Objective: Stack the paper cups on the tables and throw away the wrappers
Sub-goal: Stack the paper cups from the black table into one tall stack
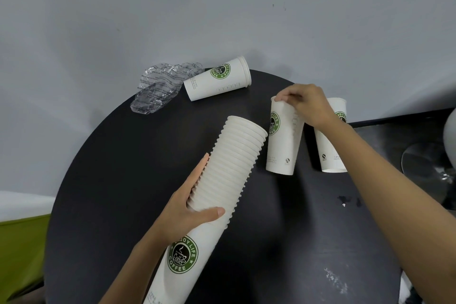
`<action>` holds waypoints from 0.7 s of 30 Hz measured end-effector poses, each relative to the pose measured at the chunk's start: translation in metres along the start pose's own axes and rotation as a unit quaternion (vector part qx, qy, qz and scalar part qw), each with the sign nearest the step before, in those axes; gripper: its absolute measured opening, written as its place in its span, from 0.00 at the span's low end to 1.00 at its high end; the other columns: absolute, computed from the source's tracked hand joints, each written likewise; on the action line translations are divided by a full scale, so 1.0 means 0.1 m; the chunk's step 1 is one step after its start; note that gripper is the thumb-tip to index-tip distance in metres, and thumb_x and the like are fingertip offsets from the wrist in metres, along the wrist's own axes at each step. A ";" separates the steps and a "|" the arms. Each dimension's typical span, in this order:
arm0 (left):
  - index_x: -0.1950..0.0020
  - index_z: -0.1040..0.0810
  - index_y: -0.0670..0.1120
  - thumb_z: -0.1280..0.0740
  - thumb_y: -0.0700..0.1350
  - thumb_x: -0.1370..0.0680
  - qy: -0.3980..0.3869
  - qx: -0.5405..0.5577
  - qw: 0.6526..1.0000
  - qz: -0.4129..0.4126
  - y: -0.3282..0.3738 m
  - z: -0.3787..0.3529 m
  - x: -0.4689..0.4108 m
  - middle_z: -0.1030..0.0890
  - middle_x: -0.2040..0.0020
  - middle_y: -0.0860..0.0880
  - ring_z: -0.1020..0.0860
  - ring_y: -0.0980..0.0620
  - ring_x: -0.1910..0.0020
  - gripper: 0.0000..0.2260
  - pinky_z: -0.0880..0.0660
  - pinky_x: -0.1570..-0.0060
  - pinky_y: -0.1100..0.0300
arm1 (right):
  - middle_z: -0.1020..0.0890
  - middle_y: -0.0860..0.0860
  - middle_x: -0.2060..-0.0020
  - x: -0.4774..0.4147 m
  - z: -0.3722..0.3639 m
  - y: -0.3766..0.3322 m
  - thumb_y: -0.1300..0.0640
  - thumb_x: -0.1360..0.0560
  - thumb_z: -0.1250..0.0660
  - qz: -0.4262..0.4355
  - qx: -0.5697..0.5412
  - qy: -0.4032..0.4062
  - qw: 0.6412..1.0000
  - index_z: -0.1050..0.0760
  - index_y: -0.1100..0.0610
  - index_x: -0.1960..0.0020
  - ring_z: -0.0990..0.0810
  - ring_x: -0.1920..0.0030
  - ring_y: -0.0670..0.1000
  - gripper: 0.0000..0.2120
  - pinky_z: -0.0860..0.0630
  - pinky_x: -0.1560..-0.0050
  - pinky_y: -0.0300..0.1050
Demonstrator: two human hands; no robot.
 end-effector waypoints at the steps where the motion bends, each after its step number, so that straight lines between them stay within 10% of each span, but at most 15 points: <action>1: 0.24 0.46 0.65 0.22 0.47 0.32 0.001 -0.001 1.000 0.000 0.00 0.02 0.02 0.33 0.29 0.70 0.32 0.68 0.31 0.45 0.30 0.41 0.73 | 0.17 0.49 0.54 0.01 0.05 -0.05 0.62 0.24 0.34 0.006 -0.016 0.017 1.000 0.19 0.52 0.56 0.21 0.49 0.46 0.08 0.29 0.42 0.35; 7: 0.24 0.46 0.65 0.23 0.53 0.35 0.007 -0.004 1.000 0.002 -0.03 0.11 0.12 0.33 0.30 0.71 0.32 0.69 0.32 0.46 0.30 0.41 0.74 | 0.19 0.46 0.56 0.12 0.37 -0.32 0.63 0.24 0.35 0.039 -0.065 0.136 0.988 0.19 0.54 0.54 0.24 0.57 0.35 0.08 0.31 0.51 0.29; 21: 0.25 0.45 0.67 0.23 0.54 0.35 0.002 -0.049 0.999 -0.014 0.06 0.22 0.22 0.34 0.29 0.71 0.34 0.69 0.30 0.45 0.34 0.32 0.62 | 0.19 0.43 0.58 0.23 0.42 -0.75 0.64 0.24 0.38 0.052 -0.168 0.226 0.958 0.19 0.53 0.53 0.24 0.57 0.42 0.11 0.29 0.52 0.34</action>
Point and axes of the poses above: each hand's wrist, its own x-axis away from the middle knuckle, its own z-axis out of the back of the hand, y = z × x, the point moved 7 cm from there along -x, towards the middle knuckle
